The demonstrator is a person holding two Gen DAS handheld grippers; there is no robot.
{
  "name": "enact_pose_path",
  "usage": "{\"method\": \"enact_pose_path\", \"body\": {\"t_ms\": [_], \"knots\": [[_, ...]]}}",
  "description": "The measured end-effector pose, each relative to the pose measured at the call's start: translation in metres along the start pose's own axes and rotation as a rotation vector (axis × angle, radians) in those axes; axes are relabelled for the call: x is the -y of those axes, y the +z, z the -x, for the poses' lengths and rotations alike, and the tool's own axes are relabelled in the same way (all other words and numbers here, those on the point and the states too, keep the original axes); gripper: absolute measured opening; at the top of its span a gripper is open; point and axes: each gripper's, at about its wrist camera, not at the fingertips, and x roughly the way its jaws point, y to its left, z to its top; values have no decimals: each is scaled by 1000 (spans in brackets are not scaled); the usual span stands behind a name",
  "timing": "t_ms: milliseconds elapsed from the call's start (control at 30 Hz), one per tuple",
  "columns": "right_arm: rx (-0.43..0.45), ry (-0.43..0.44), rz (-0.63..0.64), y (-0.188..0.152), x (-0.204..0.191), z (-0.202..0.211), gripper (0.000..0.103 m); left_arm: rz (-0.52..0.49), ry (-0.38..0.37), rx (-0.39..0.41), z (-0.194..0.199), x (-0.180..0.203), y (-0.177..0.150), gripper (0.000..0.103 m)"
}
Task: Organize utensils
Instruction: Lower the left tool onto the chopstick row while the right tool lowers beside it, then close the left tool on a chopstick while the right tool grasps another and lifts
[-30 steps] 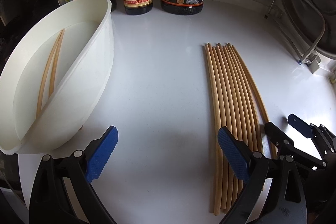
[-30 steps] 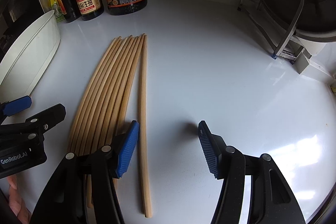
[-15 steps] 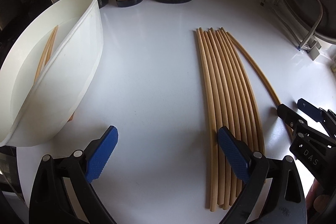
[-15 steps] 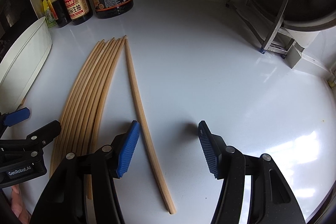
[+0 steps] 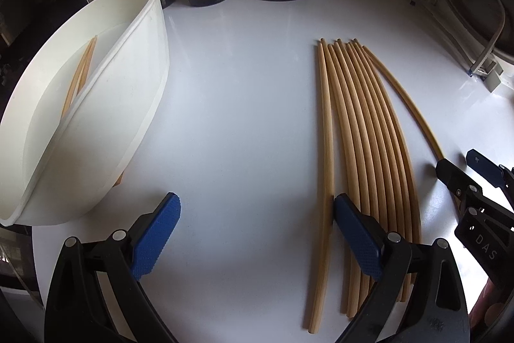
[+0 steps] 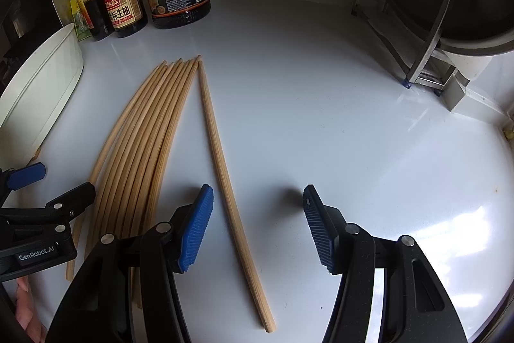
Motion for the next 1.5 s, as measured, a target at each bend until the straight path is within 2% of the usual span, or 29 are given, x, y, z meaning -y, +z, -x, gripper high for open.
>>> {"method": "enact_pose_path", "body": {"t_ms": [133,300,467,533,600,633,667,733,1000,1233,1367,1500], "knots": [[19,2,28,0,-4,-1,56,4,-4,7,-2,2,4,94],[39,13,74,1,-12,-2,54,-37,19,30,2,10,3,91],[45,46,97,0,-18,-2,39,-38,-22,37,6,11,1,75],[42,57,104,1,-20,-2,35,-45,-21,42,8,14,1,61],[40,69,118,1,-23,-1,25,-60,-35,47,10,17,1,48],[40,72,125,2,-24,-1,21,-67,-41,49,10,19,1,37],[39,74,132,1,-25,-1,11,-74,-48,49,11,21,2,25],[37,76,143,1,-28,-1,7,-79,-55,46,11,24,1,10],[17,143,72,2,-22,5,6,-61,-113,31,15,15,3,7],[60,148,35,21,-20,37,6,-47,-171,75,49,4,20,7],[101,168,41,43,-34,64,6,-26,-196,130,79,-17,38,7],[125,205,72,66,-68,77,6,9,-186,164,98,-55,53,7]]}}
